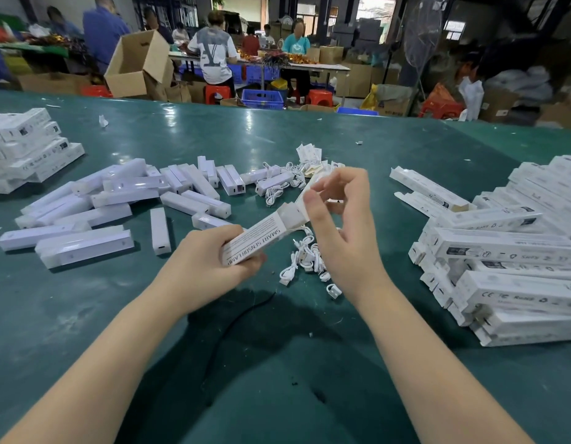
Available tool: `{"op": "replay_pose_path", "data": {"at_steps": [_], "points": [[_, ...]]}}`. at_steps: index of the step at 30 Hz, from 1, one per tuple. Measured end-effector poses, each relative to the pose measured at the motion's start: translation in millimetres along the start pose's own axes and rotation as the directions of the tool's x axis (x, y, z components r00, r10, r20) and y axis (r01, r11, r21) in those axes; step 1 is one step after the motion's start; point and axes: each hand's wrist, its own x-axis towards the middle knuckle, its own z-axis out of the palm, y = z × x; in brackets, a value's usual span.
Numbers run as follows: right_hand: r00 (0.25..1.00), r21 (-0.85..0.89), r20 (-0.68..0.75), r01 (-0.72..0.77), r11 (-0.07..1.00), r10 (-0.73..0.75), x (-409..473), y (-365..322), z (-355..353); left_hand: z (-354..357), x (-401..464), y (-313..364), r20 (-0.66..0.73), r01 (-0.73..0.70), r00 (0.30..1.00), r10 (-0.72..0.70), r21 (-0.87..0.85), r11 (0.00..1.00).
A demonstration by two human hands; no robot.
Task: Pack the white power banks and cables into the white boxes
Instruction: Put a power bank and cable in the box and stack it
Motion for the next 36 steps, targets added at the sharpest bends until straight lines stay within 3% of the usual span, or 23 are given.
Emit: {"op": "replay_pose_path", "data": {"at_steps": [3, 6, 9, 11, 14, 18, 20, 24, 26, 29, 33, 36], "points": [[0.994, -0.052, 0.085, 0.07, 0.996, -0.066, -2.5, -0.5, 3.7, 0.6, -1.4, 0.1, 0.004, -0.006, 1.0, 0.006, -0.037, 0.999], [0.947, -0.03, 0.313, -0.065, 0.997, 0.071, -6.9, 0.6, 12.5, -0.7, -2.2, 1.9, 0.005, -0.014, 1.0, 0.014, -0.053, 0.999], [0.959, 0.145, 0.25, -0.172, 0.974, 0.132, -4.1, 2.5, 13.1, -1.0, -0.6, 2.4, -0.065, 0.035, 0.997, -0.039, -0.062, 0.997], [0.979, 0.135, 0.166, -0.142, 0.981, 0.119, -0.9, 7.5, 8.9, -1.5, -0.5, 3.1, -0.12, 0.07, 0.99, -0.075, -0.045, 0.997], [0.955, -0.14, 0.27, -0.09, 0.986, 0.126, -2.1, 15.8, 7.1, -0.4, -1.7, 4.5, -0.131, 0.119, 0.984, -0.117, 0.004, 0.993], [0.87, -0.466, 0.425, -0.026, 0.884, 0.25, -8.5, 27.8, 8.1, 1.2, -0.5, 2.9, -0.185, 0.2, 0.965, -0.188, 0.046, 0.979], [0.823, -0.582, 0.468, 0.012, 0.813, 0.323, -9.1, 34.2, 5.8, -1.7, 0.4, 3.3, -0.216, 0.247, 0.947, -0.238, 0.014, 0.969], [0.768, -0.752, 0.547, 0.276, 0.599, 0.333, -2.2, 37.7, 5.8, -6.7, 2.1, 4.5, -0.245, 0.291, 0.926, -0.289, -0.029, 0.956], [0.804, -0.75, 0.534, 0.308, 0.585, 0.261, -1.4, 35.5, 6.9, -5.5, 3.3, 5.1, -0.21, 0.296, 0.925, -0.317, -0.129, 0.947], [0.906, -0.626, 0.42, 0.241, 0.742, 0.059, -2.0, 32.2, 6.1, -3.8, 5.3, 7.4, -0.076, 0.337, 0.918, -0.39, -0.373, 0.865], [0.94, -0.344, 0.292, 0.277, 0.897, -0.179, -6.6, 22.9, 11.3, -5.7, 5.3, 12.3, 0.228, 0.474, 0.871, -0.435, -0.624, 0.621], [0.939, -0.19, 0.276, 0.264, 0.945, -0.207, -11.2, 16.5, 19.3, -6.9, 4.0, 13.7, 0.418, 0.533, 0.844, -0.335, -0.723, 0.44]]}}
